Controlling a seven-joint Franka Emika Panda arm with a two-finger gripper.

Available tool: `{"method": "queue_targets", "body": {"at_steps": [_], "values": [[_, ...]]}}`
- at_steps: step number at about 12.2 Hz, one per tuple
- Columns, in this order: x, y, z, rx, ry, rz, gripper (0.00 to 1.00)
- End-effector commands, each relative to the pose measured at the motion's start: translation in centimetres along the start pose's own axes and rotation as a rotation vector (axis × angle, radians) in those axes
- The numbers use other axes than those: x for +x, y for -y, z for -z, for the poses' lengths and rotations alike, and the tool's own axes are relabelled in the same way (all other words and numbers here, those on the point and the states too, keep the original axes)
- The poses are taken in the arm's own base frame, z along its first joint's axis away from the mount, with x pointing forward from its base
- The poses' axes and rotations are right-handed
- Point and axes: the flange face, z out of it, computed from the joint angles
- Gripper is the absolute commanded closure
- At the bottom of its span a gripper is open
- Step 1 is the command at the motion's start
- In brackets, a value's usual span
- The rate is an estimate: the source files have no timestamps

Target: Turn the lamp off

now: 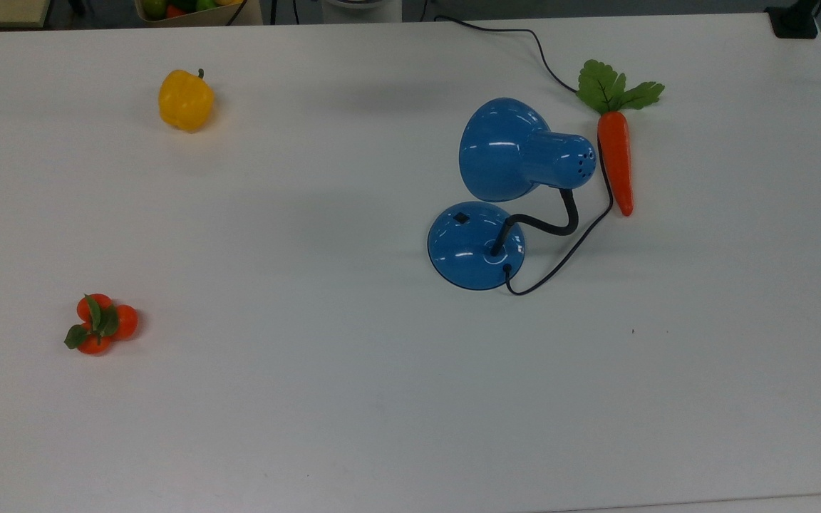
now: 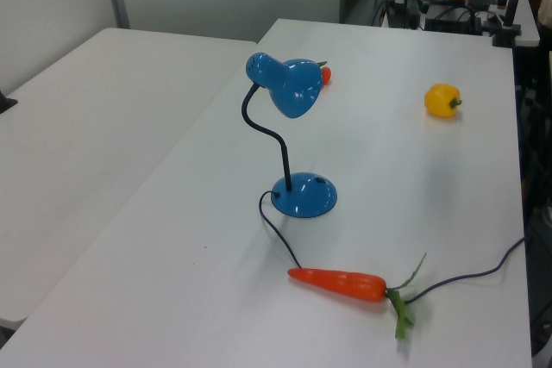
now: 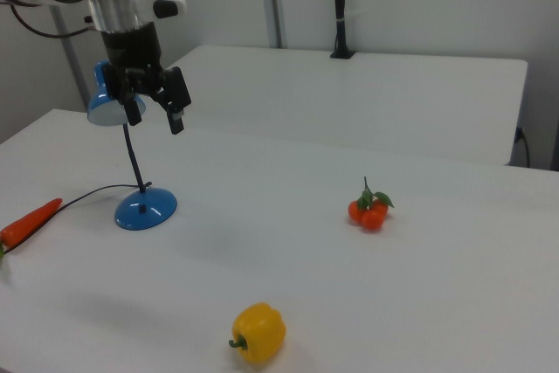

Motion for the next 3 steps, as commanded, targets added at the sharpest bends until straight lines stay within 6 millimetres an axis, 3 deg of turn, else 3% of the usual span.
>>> {"method": "queue_targets", "body": {"at_steps": [1,3], "values": [[-0.37,0.08,0.03,0.003,0.014,0.022,0.00],[-0.37,0.01,0.03,0.004,0.014,0.019,0.00]]}}
